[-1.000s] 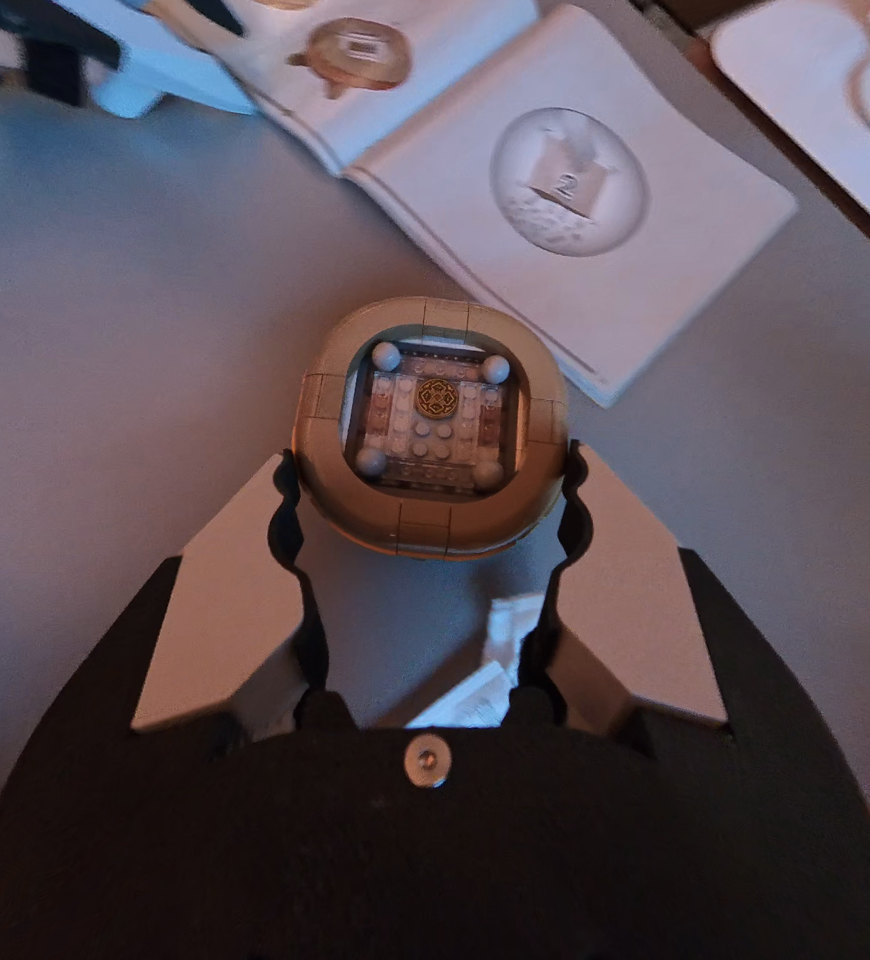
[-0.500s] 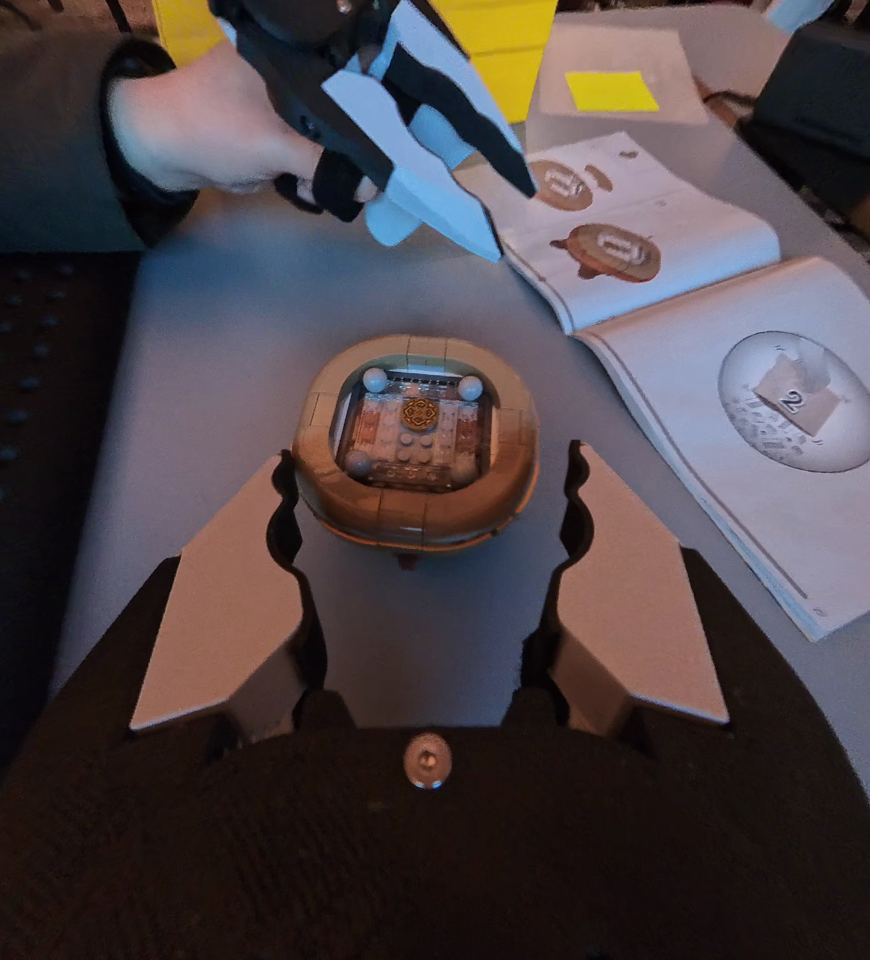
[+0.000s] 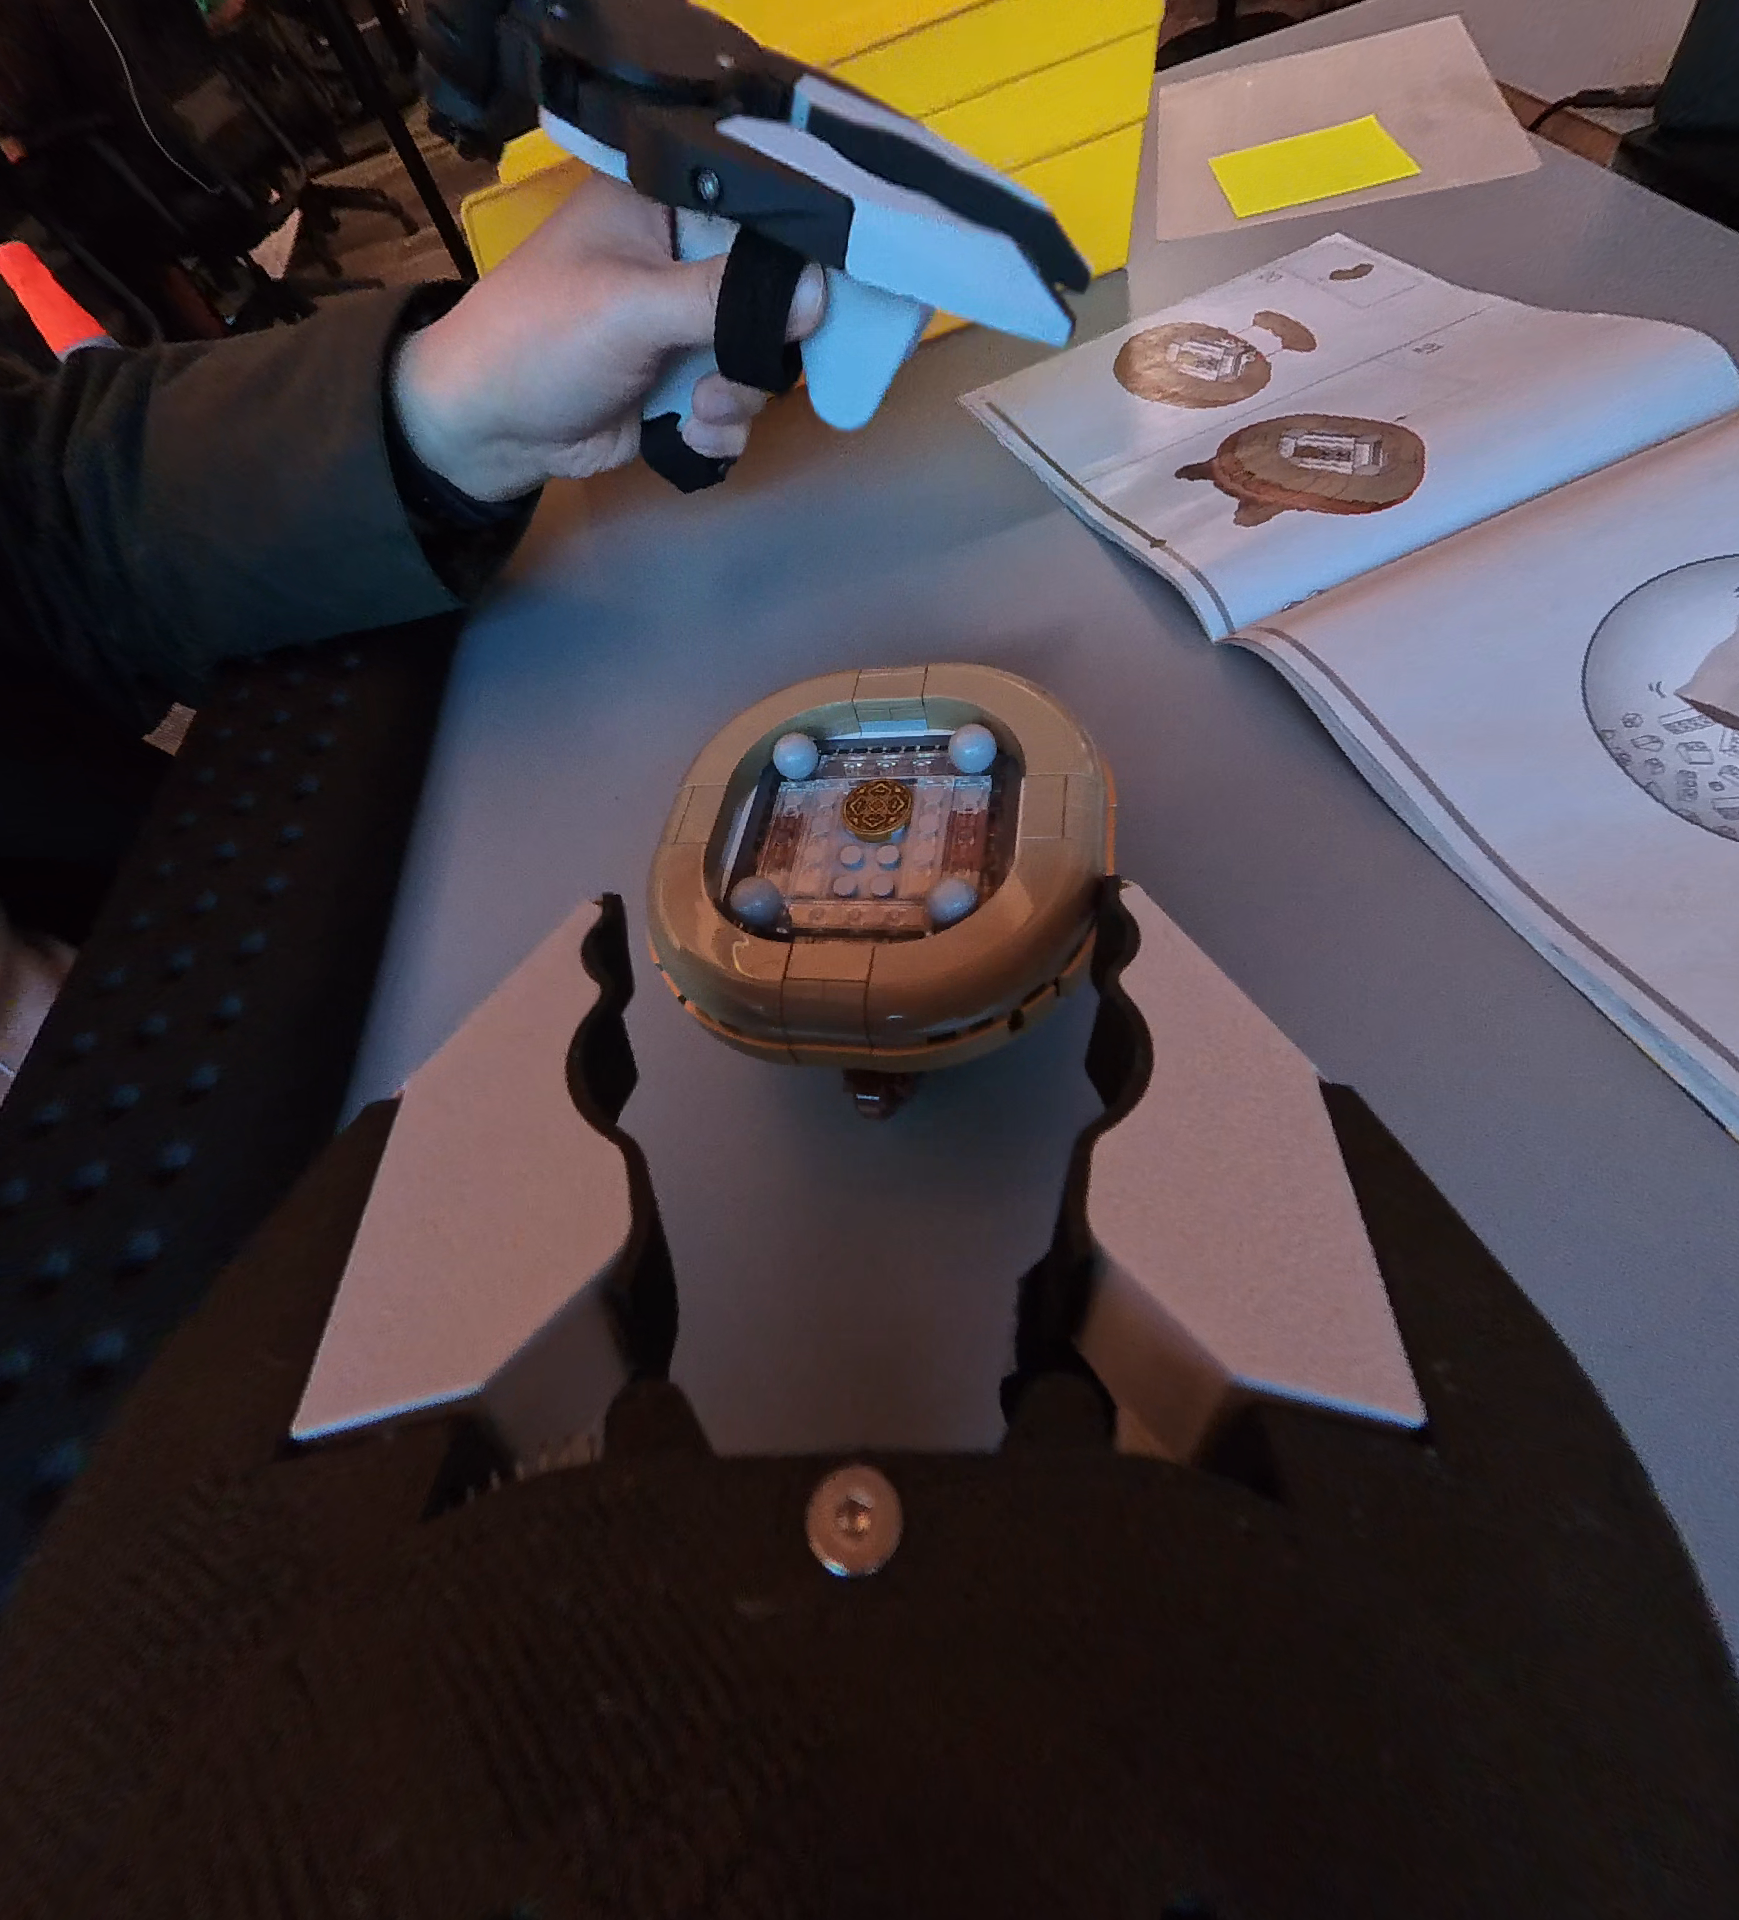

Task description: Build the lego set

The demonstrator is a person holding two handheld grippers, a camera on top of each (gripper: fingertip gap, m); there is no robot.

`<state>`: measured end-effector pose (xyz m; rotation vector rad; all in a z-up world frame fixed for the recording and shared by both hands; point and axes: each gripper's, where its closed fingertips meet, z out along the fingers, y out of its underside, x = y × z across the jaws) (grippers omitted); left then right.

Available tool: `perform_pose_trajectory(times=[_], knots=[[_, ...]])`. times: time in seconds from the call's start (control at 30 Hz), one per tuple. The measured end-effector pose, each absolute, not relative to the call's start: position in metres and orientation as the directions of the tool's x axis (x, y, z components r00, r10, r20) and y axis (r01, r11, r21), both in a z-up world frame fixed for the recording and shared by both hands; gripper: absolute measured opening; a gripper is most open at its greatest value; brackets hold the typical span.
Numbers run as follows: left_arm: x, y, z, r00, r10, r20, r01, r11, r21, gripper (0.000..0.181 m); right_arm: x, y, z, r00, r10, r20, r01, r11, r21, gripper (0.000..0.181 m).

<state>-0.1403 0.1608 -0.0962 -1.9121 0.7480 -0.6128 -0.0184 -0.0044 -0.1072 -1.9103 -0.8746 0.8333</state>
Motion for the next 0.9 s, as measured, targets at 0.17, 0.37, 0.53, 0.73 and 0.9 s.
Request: perform_pose_trajectory(times=[0.17, 0.37, 0.53, 0.73, 0.9], knots=[[-0.163, 0.176, -0.106, 0.766, -0.643, 0.01, -0.298, -0.368, -0.881, 0.057, -0.023, -0.004, -0.109, 0.538, 0.823, -0.184, 0.266, -0.373, -0.889, 0.089], [-0.168, 0.187, -0.137, 0.778, -0.604, -0.172, -0.468, -0.375, -0.8, 0.085, -0.036, -0.012, -0.105, 0.501, 0.831, -0.244, 0.24, -0.404, -0.883, 0.087], [-0.176, 0.195, -0.148, 0.823, -0.565, -0.055, -0.379, -0.476, -0.794, 0.088, -0.037, -0.009, -0.099, 0.505, 0.838, -0.209, 0.23, -0.364, -0.903, 0.083], [-0.179, 0.198, -0.162, 0.835, -0.55, -0.032, -0.383, -0.537, -0.752, 0.094, -0.036, -0.009, -0.098, 0.509, 0.84, -0.187, 0.241, -0.348, -0.906, 0.083], [-0.178, 0.198, -0.163, 0.831, -0.555, -0.023, -0.381, -0.54, -0.751, 0.093, -0.037, -0.009, -0.102, 0.509, 0.843, -0.175, 0.263, -0.346, -0.901, 0.082]])
